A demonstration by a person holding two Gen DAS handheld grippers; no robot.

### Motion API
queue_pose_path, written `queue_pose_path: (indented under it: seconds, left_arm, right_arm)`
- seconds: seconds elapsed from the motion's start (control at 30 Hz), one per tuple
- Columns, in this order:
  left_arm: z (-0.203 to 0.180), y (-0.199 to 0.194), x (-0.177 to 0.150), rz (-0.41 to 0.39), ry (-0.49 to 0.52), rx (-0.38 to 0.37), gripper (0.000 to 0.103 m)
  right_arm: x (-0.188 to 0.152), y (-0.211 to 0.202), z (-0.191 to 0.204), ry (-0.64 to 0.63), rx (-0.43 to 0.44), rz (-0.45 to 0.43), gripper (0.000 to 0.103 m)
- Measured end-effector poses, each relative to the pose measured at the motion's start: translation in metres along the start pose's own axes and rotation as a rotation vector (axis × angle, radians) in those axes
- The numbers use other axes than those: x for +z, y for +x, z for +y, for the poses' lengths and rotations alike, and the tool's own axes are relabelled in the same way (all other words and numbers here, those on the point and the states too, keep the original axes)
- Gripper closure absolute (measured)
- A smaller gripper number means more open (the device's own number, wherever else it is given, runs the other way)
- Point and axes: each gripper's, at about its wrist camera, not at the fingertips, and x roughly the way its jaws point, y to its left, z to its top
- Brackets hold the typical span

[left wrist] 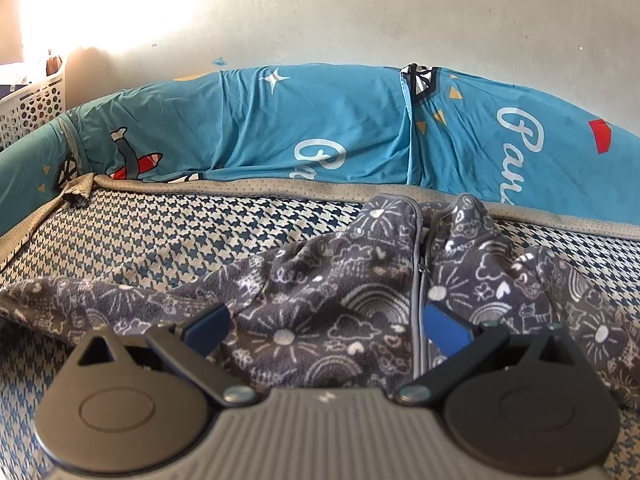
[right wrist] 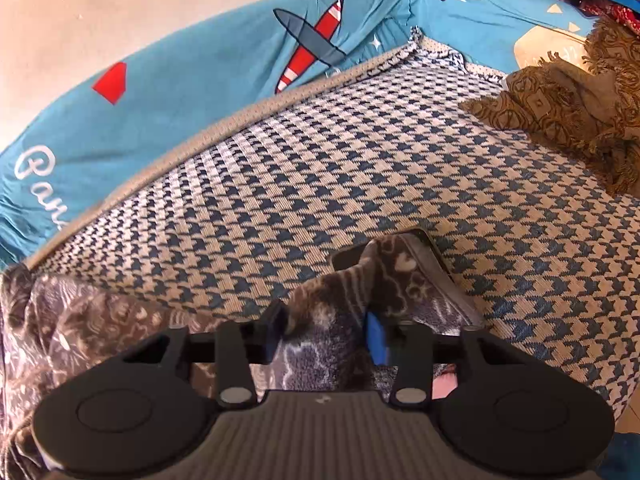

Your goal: Fold clothes

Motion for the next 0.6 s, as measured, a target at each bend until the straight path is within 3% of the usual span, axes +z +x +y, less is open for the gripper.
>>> queue_pose_path:
  seconds: [0.17, 0.33, 0.4, 0.43, 0.47, 0.6]
  left_arm:
    - [-0.003, 0.001, -0.001, -0.001, 0.007, 0.001, 0.0]
    - [-0.004, 0.002, -0.001, 0.0, 0.008, 0.002, 0.0]
    - [-0.004, 0.002, 0.0, -0.002, 0.009, 0.003, 0.0]
    - [-0.004, 0.002, 0.0, -0.002, 0.009, 0.002, 0.0]
    - [-0.004, 0.002, 0.0, -0.003, 0.009, 0.002, 0.0]
    - [-0.004, 0.003, 0.001, 0.0, 0.003, 0.0, 0.0]
  right_arm:
    - [0.004, -0.01, -0.001, 0.015, 0.007, -0.054, 0.084]
    - [0.005, -0.01, -0.003, 0.029, 0.027, -0.033, 0.085]
    - [0.004, -0.011, -0.007, 0.07, 0.032, -0.01, 0.071]
    - [0.004, -0.015, -0.009, 0.083, 0.029, -0.011, 0.053]
    - [0.003, -0.019, -0.011, 0.093, 0.024, -0.014, 0.045]
    - [-0.006, -0.03, -0.004, 0.025, -0.026, 0.005, 0.038]
